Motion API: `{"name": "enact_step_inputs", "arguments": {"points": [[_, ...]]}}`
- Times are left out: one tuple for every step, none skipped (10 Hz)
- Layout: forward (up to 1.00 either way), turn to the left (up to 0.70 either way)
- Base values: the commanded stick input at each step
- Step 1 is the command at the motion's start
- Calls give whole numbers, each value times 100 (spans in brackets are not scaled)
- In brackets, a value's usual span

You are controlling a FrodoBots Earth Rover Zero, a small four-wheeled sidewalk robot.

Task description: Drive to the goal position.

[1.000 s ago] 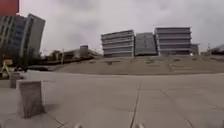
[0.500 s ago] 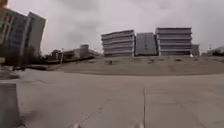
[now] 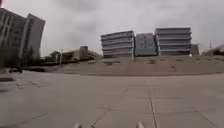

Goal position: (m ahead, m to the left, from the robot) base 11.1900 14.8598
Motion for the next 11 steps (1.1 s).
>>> {"name": "enact_step_inputs", "arguments": {"points": [[85, 0], [85, 0], [85, 0], [85, 0], [85, 0], [85, 0], [85, 0], [85, 0], [85, 0], [85, 0], [85, 2]]}}
